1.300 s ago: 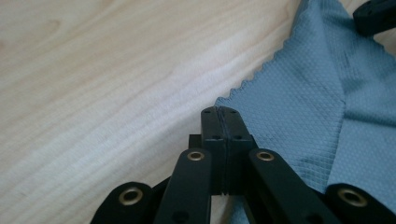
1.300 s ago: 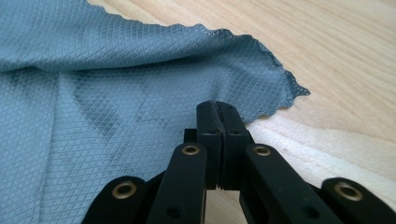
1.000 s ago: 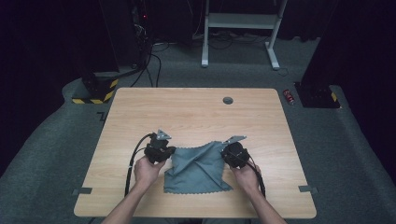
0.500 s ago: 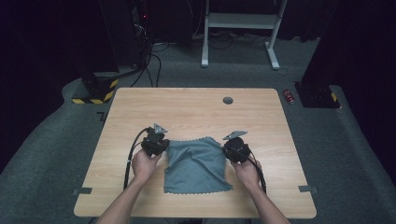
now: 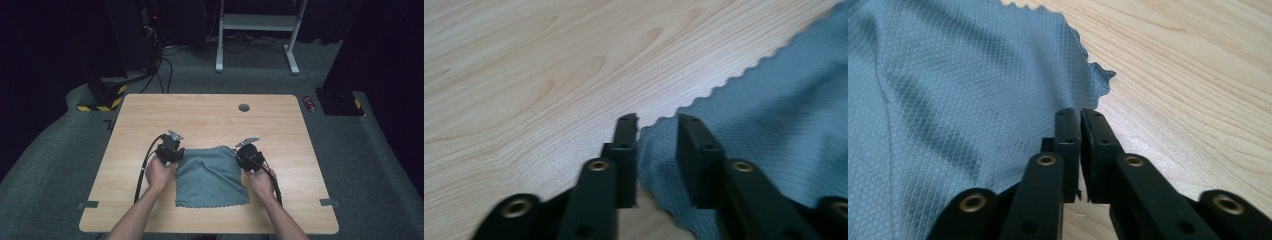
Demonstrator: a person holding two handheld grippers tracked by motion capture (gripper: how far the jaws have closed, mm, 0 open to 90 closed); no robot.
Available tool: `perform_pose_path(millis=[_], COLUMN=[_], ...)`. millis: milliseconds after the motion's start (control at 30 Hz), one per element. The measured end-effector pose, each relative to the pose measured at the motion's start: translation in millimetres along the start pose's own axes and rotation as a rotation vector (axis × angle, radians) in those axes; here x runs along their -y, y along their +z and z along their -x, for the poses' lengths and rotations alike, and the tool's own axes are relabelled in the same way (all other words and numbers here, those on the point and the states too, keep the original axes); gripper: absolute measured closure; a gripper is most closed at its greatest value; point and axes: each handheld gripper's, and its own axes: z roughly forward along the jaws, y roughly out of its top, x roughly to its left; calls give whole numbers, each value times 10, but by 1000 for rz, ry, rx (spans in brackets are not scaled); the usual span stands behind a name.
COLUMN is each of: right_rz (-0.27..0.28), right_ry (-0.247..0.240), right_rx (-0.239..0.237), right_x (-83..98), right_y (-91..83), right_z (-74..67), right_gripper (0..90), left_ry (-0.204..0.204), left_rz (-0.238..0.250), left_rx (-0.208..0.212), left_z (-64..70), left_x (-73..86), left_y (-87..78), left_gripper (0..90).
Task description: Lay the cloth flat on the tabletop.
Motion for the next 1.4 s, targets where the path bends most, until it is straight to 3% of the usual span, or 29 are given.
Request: perform_pose_path(millis=[33, 100, 167, 300, 400, 433, 600, 633, 733, 800, 867, 1000, 1100, 1233, 1300, 1400], right_rz=[14, 19, 20, 6, -13, -24, -34, -35, -31, -33, -38, 7, 38, 59, 68, 70], right_ry=[10, 27, 49, 46, 29, 12, 16, 9, 12, 40, 41, 37, 14, -5, -8, -4], right_rx=[1, 3, 5, -3, -14, -11, -4, 16, 38, 46, 62, 18, -36, -72, -91, -98], right_x=[2, 4, 5, 2, -9, -10, -11, -25, -44, -60, -67, 4, 114, 244, 361, 423], right_y=[-17, -15, 14, 81, 142, 179, 212, 224, 244, 257, 253, 137, 0, -121, -203, -226], right_z=[27, 49, 75, 56, -16, -51, -45, -30, 8, 39, 37, -2, -110, -197, -233, -245], right_gripper=[799, 777, 759, 756, 766, 782, 794, 791, 787, 762, 740, 722, 719, 719, 722, 724], left_ry=[-15, 4, -15, -23, -16, -4, 14, 39, 20, 0, -9, -8, 0, 20, 20, 48], left_rz=[18, 17, 15, -5, -23, -29, -39, -51, -74, -113, -110, -26, -3, 3, -4, -14], left_rx=[21, 37, 59, 79, 64, 39, 6, -28, -42, -70, -69, 17, 76, 113, 162, 161], left_z=[22, 67, 95, 101, 90, 83, 36, 12, -46, -105, -104, 13, 155, 274, 382, 447], left_x=[32, 136, 221, 292, 291, 279, 232, 170, 99, 38, 34, 144, 289, 435, 582, 664], left_y=[-46, -115, -129, -104, -47, -3, 86, 128, 174, 195, 172, -24, -176, -313, -423, -464], left_gripper=[609, 583, 571, 571, 579, 580, 579, 577, 555, 539, 531, 510, 480, 474, 471, 468])
